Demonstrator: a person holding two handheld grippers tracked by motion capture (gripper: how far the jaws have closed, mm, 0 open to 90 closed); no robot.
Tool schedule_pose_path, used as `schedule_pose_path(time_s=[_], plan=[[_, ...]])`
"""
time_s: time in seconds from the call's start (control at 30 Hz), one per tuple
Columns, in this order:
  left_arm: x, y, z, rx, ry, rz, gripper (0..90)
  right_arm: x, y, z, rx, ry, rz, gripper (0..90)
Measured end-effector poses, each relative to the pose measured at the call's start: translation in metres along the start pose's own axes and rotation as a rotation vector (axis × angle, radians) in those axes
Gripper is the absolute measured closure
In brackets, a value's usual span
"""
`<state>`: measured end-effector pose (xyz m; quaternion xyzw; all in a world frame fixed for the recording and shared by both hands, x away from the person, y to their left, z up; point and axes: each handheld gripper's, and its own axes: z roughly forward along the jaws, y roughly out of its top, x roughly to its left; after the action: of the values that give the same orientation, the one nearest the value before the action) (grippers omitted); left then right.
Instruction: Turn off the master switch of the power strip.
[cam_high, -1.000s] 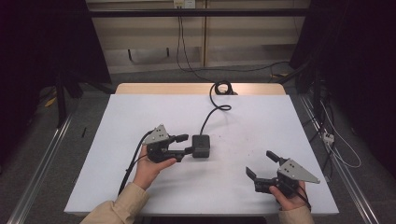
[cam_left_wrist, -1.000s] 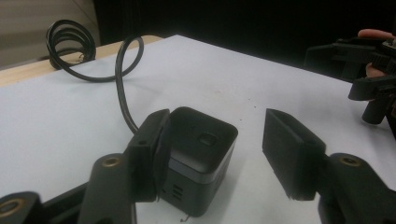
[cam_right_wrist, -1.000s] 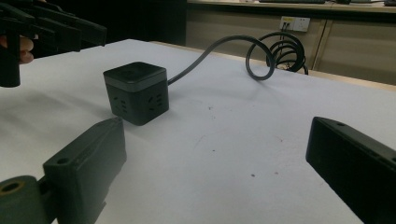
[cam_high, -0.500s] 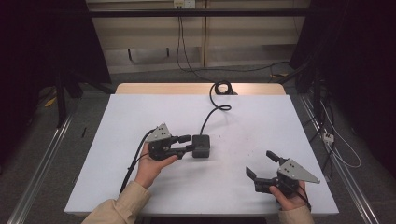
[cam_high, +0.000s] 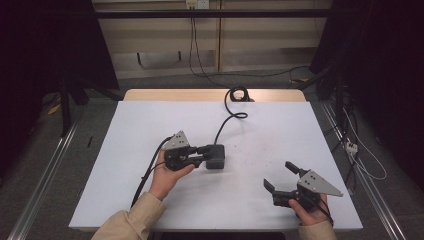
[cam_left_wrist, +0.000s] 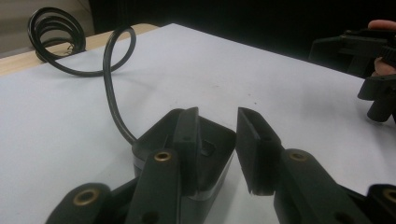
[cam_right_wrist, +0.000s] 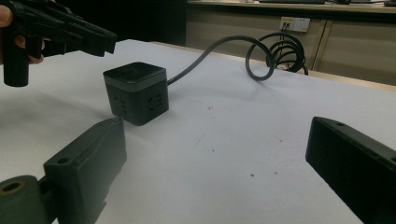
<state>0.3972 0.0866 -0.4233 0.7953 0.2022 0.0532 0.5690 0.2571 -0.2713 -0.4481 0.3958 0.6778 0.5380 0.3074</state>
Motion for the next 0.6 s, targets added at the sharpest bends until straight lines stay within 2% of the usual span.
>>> schedule_pose_path(time_s=[0.4, 0.6], plan=[[0.0031, 0.0002, 0.0033, 0.012, 0.013, -0.010, 79.0, 0.0004, 0.0002, 0.0001, 0.001, 0.002, -0.005, 5.0], [0.0041, 0.0004, 0.0033, 0.003, 0.007, -0.022, 82.5, 0.0002, -0.0001, 0.0006, 0.002, 0.002, -0.008, 5.0]])
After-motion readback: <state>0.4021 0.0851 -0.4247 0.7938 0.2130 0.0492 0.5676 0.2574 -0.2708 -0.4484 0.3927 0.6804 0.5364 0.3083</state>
